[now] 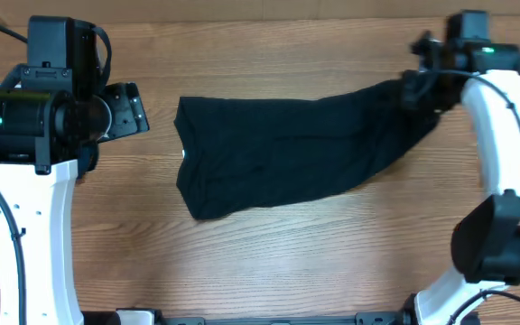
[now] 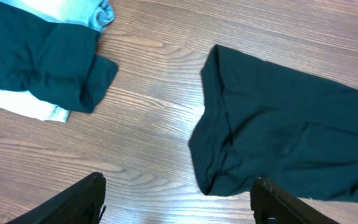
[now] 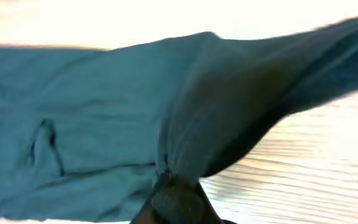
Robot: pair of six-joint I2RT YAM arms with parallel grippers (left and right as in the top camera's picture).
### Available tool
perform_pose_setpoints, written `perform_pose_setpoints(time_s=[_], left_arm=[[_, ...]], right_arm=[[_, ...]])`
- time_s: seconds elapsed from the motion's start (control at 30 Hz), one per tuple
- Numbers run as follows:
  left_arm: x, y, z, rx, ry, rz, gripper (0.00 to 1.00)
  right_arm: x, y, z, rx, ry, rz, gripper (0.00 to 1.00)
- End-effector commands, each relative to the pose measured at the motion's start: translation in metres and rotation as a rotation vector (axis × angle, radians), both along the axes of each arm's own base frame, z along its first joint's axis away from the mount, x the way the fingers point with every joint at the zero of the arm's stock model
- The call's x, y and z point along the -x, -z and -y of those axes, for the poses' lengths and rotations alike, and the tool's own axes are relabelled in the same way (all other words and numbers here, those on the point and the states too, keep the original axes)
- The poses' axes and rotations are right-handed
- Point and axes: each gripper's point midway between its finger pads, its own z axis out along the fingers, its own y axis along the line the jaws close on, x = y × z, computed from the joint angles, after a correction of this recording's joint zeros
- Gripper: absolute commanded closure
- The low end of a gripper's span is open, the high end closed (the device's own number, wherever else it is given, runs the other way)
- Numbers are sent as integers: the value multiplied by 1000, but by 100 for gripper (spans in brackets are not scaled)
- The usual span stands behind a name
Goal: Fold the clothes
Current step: 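Lift the shirt's right end with the right gripper and fold it leftward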
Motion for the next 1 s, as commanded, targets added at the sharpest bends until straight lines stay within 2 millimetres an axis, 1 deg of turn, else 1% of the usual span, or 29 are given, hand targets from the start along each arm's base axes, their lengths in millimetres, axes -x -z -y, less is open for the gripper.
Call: perform_pose_setpoints(time_s=[0.0,0.07,0.1,0.17,0.23,0.27,0.3,0.4,0.5,0.53,0.6,0.7,0.73,0.77,0.8,0.83,0.9,0.93,0.97], left_arm=[[3,-22,-38,-11,-133,73,19],[7,-36,-57,-1,-192,115,14],[10,-43,-67,-1,-212,138,13],[13,-51,-77,10,-233,164,12],[14,-51,-79,20,-238,166,12],[13,-51,-78,22,-237,167,11],[13,-51,-78,22,-237,167,10],[14,-50,-78,22,-237,163,5],[16,-49,-78,21,-234,150,3],[17,-48,-78,21,-234,148,3],[17,-48,-77,19,-231,145,2],[17,-48,-78,14,-226,144,2],[17,-48,-78,14,-226,144,2],[17,-48,-77,16,-226,144,2],[17,-48,-77,17,-225,144,2],[17,-48,-77,17,-225,144,2],[18,-47,-77,18,-225,140,2],[18,-47,-77,18,-225,138,2],[18,-47,-77,18,-225,139,2]], right_arm=[[3,-16,-39,90,-105,48,96],[7,-16,-69,95,-175,55,96],[11,-16,-85,94,-213,57,96],[19,-17,-121,87,-292,71,96],[27,-18,-149,81,-355,89,96],[32,-21,-176,67,-404,117,96],[33,-23,-187,60,-420,132,96],[45,-32,-241,20,-512,211,96],[56,-30,-275,-17,-559,231,96],[59,-27,-282,-22,-577,227,96],[66,-11,-302,-28,-621,206,96],[78,19,-325,-51,-675,139,96],[82,34,-333,-62,-696,106,96],[83,44,-338,-65,-705,92,96],[86,57,-348,-77,-724,75,96],[89,63,-356,-92,-740,67,92],[95,65,-367,-116,-766,73,50],[95,60,-372,-125,-773,93,44],[94,54,-375,-134,-773,109,43]])
